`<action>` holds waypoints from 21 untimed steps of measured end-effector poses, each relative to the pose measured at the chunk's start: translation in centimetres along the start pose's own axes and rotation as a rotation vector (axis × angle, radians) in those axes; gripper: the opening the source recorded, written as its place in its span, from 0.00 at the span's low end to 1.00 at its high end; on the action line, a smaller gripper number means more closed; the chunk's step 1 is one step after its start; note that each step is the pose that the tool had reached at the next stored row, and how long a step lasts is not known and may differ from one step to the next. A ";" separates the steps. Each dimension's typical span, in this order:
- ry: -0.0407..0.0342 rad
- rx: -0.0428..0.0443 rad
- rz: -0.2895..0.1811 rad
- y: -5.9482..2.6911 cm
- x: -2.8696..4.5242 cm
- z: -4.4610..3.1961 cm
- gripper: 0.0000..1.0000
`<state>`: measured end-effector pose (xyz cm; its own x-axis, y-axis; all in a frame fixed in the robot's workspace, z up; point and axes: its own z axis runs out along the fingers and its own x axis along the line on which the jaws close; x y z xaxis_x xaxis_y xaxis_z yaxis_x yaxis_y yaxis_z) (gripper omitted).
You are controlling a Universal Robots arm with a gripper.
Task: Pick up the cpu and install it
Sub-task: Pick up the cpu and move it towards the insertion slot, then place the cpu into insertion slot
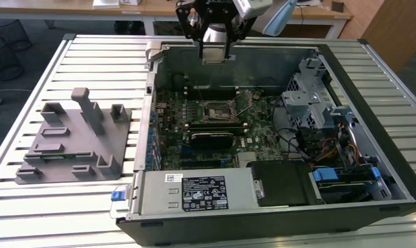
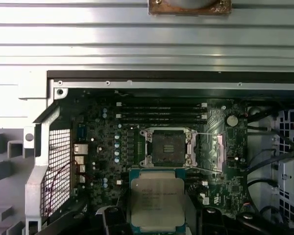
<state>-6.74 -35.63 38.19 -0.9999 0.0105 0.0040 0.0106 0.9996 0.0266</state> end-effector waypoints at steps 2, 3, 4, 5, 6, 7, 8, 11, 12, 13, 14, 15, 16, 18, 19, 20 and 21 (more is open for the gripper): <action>0.0000 0.0000 0.000 0.00 -0.52 0.03 0.53; 0.0000 -0.0001 0.000 0.01 -0.76 0.05 0.53; -0.0001 -0.0001 0.000 0.01 -0.96 0.07 0.53; -0.0001 -0.0002 0.000 0.01 -1.16 0.09 0.53; 0.0000 -0.0001 0.000 0.01 -1.33 0.10 0.53; -0.0001 -0.0001 0.000 0.01 -1.47 0.11 0.53; 0.0000 0.0000 0.000 0.01 -1.59 0.11 0.53; 0.0000 0.0000 0.000 0.01 -1.82 0.12 0.53; 0.0000 0.0000 0.000 0.01 -1.84 0.12 0.53; 0.0000 0.0001 0.000 0.02 -1.84 0.12 0.53; 0.0000 0.0000 0.000 0.02 -1.85 0.12 0.53; 0.0000 0.0002 0.000 0.02 -1.85 0.12 0.53; -0.0001 0.0005 0.000 0.02 -1.85 0.13 0.53; -0.0001 0.0010 0.003 0.01 -1.86 0.13 0.53; -0.0002 0.0013 0.008 0.01 -1.85 0.12 0.53; -0.0004 0.0016 0.015 0.02 -1.86 0.13 0.53; -0.0007 0.0018 0.025 0.02 -1.86 0.13 0.53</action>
<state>-4.88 -35.63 38.05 -0.9994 0.0351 0.0040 0.0352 0.9991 0.0247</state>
